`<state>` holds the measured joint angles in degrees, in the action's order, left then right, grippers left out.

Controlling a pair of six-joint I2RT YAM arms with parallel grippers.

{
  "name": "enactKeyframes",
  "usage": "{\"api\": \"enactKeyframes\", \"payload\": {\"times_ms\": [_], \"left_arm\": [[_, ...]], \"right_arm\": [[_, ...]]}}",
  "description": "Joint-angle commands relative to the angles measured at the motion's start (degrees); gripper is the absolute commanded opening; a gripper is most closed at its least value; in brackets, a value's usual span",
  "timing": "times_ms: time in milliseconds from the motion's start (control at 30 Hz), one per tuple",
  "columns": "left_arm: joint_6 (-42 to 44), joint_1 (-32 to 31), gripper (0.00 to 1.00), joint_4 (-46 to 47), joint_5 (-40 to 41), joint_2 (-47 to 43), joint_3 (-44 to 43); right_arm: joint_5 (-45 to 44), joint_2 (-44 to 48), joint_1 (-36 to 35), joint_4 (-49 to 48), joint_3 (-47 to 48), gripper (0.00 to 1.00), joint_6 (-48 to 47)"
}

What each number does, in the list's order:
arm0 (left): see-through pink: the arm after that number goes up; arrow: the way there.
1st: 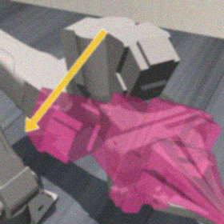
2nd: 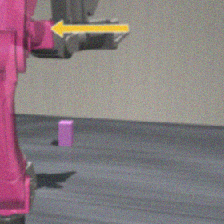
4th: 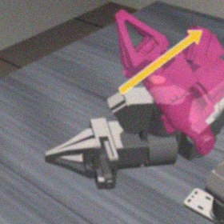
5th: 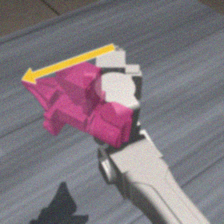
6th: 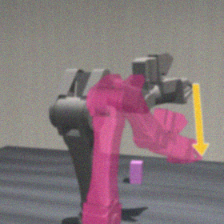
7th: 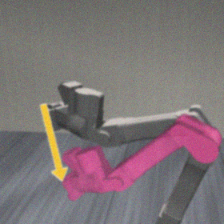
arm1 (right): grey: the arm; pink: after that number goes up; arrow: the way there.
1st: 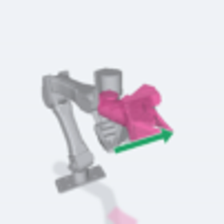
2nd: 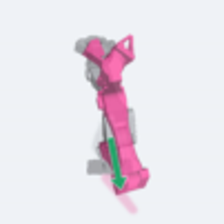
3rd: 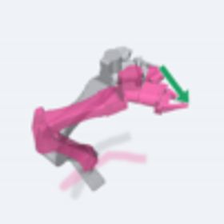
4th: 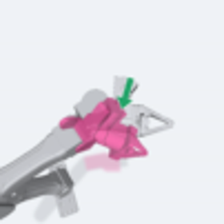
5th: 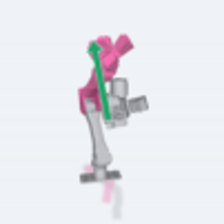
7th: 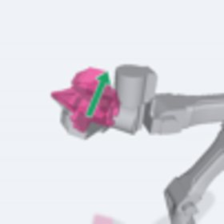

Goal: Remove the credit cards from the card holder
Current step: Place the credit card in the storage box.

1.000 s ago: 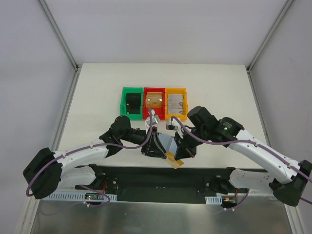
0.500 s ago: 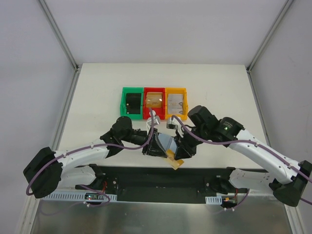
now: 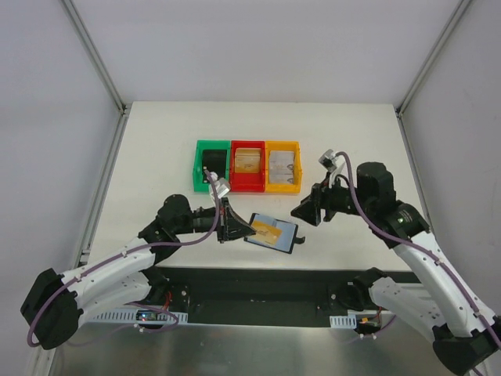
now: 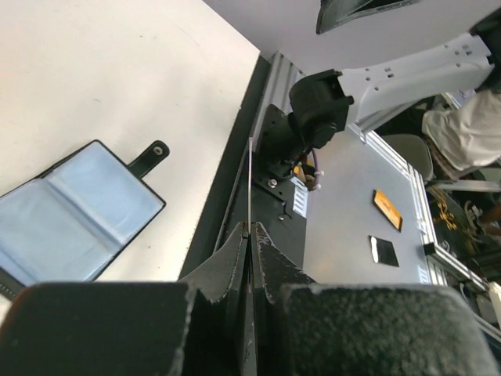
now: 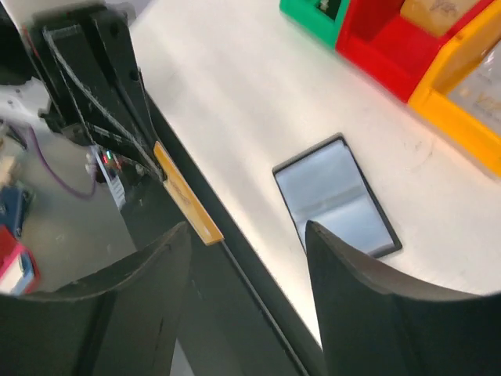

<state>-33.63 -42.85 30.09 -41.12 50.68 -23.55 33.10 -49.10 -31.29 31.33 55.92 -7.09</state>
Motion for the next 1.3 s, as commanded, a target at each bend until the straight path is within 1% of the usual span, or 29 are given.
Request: {"api": "enactKeyframes", "payload": {"times_ms": [0, 100, 133, 167, 233, 267, 300, 433, 467, 600, 700, 800, 900, 933, 1067, 1133, 1267], "left_arm": [[-0.65, 0.22, 0.00, 5.93, 5.61, -4.79, 3.15], [-1.35, 0.22, 0.00, 11.29, 6.06, -6.81, 4.91], [-1.53, 0.31, 0.00, 12.79, 5.79, -7.25, 5.35], [-1.62, 0.22, 0.00, 14.11, 5.53, -7.69, 5.71], [-1.62, 0.22, 0.00, 16.22, 4.48, -8.40, 6.50], [-1.44, 0.31, 0.00, 17.28, 3.78, -8.75, 6.76], [-1.44, 0.31, 0.00, 18.33, 2.90, -9.01, 7.02], [-1.70, 0.49, 0.00, 20.63, 0.09, -9.54, 7.21], [-1.79, 0.57, 0.00, 20.37, -0.53, -9.28, 6.86], [-2.41, 0.66, 0.00, 19.92, -4.22, -7.53, 5.10], [-2.67, 0.75, 0.00, 19.75, -5.54, -6.64, 4.39], [-2.58, 0.75, 0.00, 18.78, -6.16, -6.29, 3.86], [-2.58, 0.84, 0.00, 18.61, -6.16, -6.55, 3.86], [-2.50, 0.84, 0.00, 18.52, -5.99, -6.64, 3.95], [-1.97, 0.84, 0.00, 18.61, -5.28, -7.34, 4.13], [-1.79, 0.84, 0.00, 18.61, -5.37, -7.61, 4.13], [-1.79, 0.84, 0.00, 18.69, -5.55, -7.35, 4.04]], "right_arm": [[1.69, 5.06, 1.67, -21.44, -9.40, 0.63, 13.04], [3.71, 4.98, 1.93, -28.24, -11.97, 0.64, 18.94], [7.03, 3.94, 2.37, -30.43, -12.06, 0.64, 20.26], [11.67, 2.88, 2.46, -34.37, -12.24, 0.64, 22.28], [17.58, 0.68, 2.46, -43.58, -13.46, 0.61, 27.98], [19.70, -0.11, 2.37, -49.38, -14.17, 0.60, 31.23], [21.29, -0.73, 2.37, -52.40, -14.26, 0.60, 32.83], [25.68, -2.48, 1.94, -53.05, -11.98, 0.55, 31.71], [25.96, -3.01, 1.32, -50.00, -11.11, 0.53, 29.09], [22.89, -5.21, -3.50, -24.55, -1.98, 0.48, 11.45], [21.92, -7.23, -5.18, -15.28, 2.78, 0.43, 5.18], [20.08, -9.86, -6.23, -5.44, 8.13, 0.37, -0.88], [14.82, -12.59, -9.48, 5.47, 13.67, 0.32, -7.04], [12.62, -13.47, -10.28, 9.24, 15.08, 0.27, -9.15], [11.81, -14.97, -11.86, 10.85, 15.80, 0.22, -10.05], [11.20, -15.41, -12.74, 11.47, 15.97, 0.18, -10.40], [10.67, -16.20, -14.06, 12.17, 16.24, 0.19, -10.92]]}}
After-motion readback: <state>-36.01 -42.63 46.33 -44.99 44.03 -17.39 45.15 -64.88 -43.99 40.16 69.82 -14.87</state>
